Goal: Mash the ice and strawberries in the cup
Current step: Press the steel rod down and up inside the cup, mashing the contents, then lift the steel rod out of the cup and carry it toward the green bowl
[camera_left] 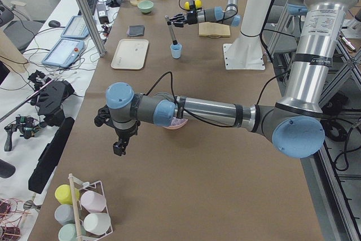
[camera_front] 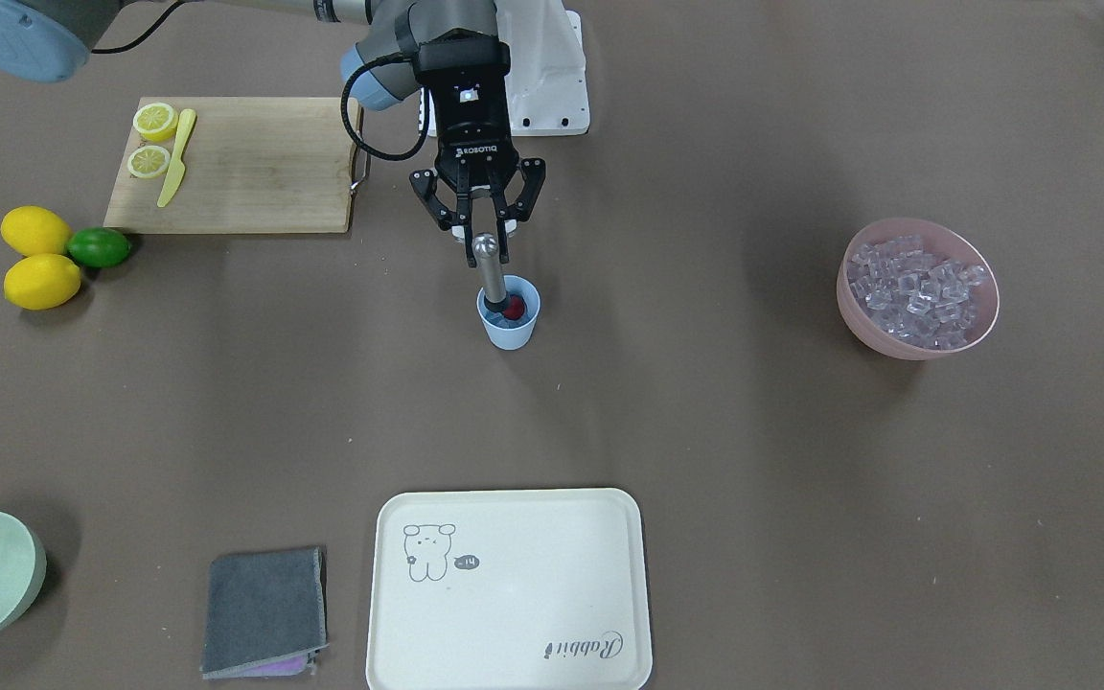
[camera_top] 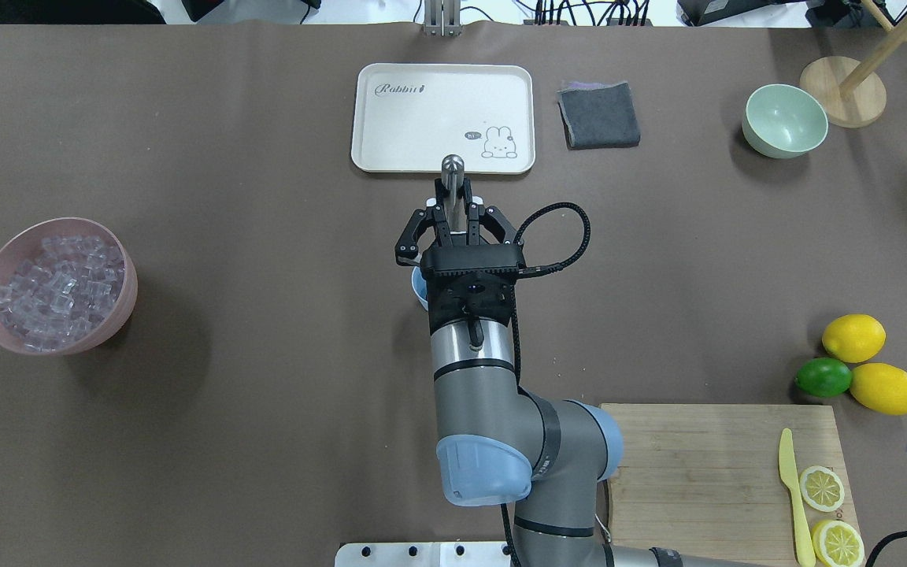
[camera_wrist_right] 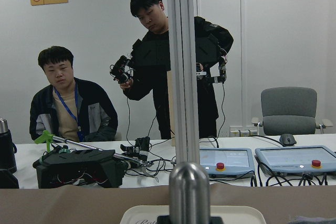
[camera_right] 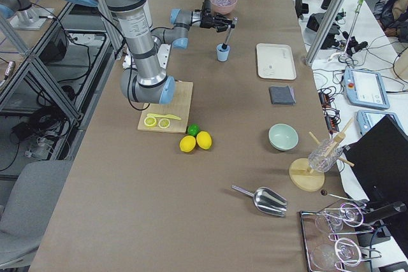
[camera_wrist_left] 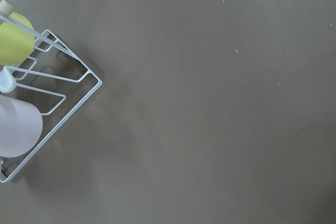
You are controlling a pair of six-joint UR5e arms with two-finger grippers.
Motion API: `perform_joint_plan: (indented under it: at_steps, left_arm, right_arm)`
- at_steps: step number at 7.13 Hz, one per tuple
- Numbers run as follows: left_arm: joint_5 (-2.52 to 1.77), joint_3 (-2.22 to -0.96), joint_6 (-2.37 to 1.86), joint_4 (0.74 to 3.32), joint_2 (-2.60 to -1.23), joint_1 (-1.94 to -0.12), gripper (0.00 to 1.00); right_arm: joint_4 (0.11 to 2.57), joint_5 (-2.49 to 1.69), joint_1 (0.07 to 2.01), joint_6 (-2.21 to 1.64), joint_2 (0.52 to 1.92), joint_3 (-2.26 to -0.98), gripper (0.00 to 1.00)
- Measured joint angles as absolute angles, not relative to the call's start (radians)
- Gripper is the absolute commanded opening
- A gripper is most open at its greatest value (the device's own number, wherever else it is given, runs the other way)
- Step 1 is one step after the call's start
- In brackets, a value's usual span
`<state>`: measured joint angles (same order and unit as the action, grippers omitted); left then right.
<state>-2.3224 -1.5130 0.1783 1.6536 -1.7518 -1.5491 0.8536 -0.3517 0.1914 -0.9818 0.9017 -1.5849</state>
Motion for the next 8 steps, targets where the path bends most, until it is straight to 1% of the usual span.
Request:
perform_joint_plan:
  at_steps: [6,8]
  left_arm:
    - [-2.322,-1.513,0.179,1.656,-1.745,-1.549,0.97]
    - [-2.322,-1.508,0.178,1.675,-1.734,-1.549,0.97]
  right_arm:
    - [0.853,-0.353,0.187,-1.024,0.876,-1.499,0.00]
    - [0.853,-0.356,0.186,-1.027,0.873,-1.489,0.00]
